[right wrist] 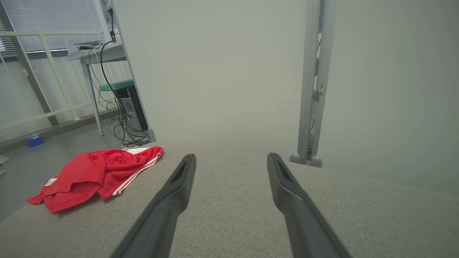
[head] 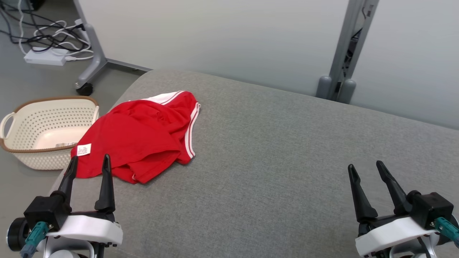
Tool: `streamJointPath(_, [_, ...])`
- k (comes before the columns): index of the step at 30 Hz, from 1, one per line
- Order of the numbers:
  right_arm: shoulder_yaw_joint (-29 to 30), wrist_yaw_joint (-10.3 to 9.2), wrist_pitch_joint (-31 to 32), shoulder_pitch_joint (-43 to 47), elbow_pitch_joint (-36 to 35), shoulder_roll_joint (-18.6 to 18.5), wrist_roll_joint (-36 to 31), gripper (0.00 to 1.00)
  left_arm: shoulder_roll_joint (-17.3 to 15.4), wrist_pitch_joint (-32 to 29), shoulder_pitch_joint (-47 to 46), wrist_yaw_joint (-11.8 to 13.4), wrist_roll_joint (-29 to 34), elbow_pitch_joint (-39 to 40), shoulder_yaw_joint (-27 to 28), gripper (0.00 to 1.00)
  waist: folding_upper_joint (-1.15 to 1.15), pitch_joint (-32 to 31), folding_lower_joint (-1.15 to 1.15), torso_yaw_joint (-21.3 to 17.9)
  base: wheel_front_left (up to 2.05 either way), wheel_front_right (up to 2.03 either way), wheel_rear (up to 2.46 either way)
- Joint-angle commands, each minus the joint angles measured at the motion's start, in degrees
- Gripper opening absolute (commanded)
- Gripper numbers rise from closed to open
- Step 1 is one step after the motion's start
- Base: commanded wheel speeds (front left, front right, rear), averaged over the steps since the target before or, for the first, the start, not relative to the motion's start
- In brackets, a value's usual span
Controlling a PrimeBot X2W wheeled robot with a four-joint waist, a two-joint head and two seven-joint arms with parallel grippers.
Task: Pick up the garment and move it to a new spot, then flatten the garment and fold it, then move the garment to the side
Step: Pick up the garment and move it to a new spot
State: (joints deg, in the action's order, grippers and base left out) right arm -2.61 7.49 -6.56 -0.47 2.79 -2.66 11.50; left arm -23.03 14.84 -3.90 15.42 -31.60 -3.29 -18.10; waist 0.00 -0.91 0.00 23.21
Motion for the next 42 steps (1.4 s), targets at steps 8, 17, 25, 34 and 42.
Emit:
streamJointPath(8, [-0.9,0.01,-0.7,-0.4,1.4,-0.4,0.5,1.00,0.7,0.3,0.5,-1.5,1.7,0.9,2.0,1.00,0.00,0.4,0.00,1.9,0.00,0.00,0.00])
streamJointPath(17, [-1.0,0.01,-1.0,-0.5,1.9,-0.4,1.0,1.00,1.5,0.3,0.1,-2.9,3.1,-0.1,3.5,1.00,0.00,0.7,0.00,1.7,0.00,0.00,0.00])
streamJointPath(25, [-1.0,0.01,-1.0,-1.0,1.9,-0.4,1.1,1.00,2.4,0.3,-1.4,-3.5,4.7,-0.3,4.5,1.00,0.00,1.2,0.00,1.8,0.00,0.00,0.00])
streamJointPath(34, [-1.5,0.01,0.7,-3.3,0.3,-0.4,-0.7,1.00,0.6,0.2,-10.3,-5.4,5.1,-4.1,6.6,1.00,0.00,5.7,0.00,-0.3,0.00,0.00,0.00])
streamJointPath(42, [-3.2,0.01,2.3,-7.1,-0.7,-0.4,-2.3,1.00,-0.6,-2.7,-22.9,-11.7,2.6,-21.9,5.7,1.00,0.00,12.7,0.00,-6.1,0.00,0.00,0.00])
